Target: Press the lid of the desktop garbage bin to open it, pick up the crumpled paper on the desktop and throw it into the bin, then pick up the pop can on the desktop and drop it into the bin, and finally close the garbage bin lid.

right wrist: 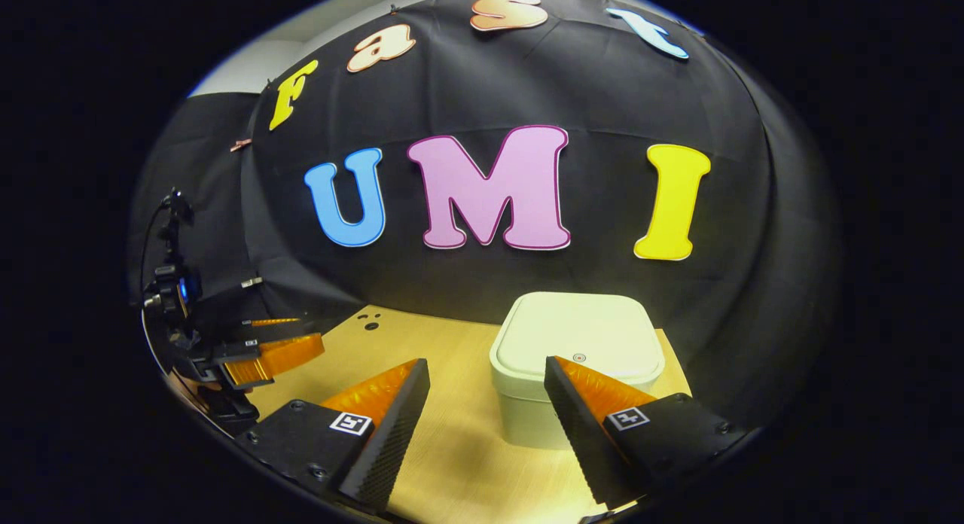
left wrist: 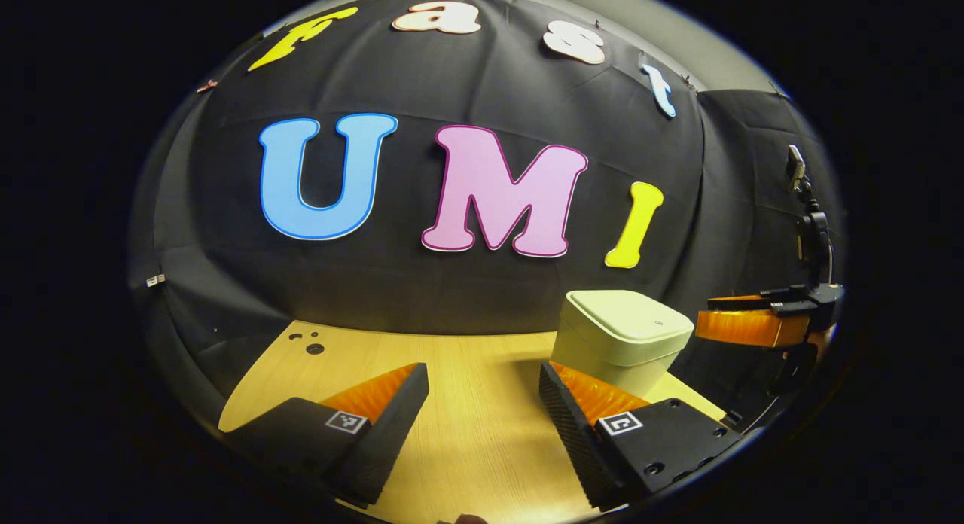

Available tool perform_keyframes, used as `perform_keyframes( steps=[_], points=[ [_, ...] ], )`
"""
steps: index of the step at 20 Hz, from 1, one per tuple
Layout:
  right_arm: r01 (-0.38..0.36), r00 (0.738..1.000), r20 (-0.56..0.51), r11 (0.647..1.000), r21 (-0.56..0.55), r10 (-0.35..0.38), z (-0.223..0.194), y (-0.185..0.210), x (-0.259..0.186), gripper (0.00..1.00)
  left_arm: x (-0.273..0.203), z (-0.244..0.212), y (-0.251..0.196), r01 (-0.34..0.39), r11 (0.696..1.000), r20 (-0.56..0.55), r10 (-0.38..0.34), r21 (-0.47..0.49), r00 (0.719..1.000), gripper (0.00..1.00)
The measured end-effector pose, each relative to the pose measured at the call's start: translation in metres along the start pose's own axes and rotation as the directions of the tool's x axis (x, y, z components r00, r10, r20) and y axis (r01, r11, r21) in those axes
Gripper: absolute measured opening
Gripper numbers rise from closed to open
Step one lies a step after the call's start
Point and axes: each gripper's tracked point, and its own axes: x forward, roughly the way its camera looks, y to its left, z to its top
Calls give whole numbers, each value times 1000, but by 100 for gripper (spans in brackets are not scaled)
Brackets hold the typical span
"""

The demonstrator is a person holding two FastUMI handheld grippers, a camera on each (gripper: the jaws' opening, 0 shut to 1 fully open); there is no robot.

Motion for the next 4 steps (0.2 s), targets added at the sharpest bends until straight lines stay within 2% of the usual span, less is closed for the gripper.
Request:
perform_keyframes(
  steps=[4],
  points=[
    [-18, 1000, -21, 1000, -4, 18, -15, 9, -4, 97, -1, 1, -4, 1, 1000, 2, -1, 4, 1000, 96]
  ],
)
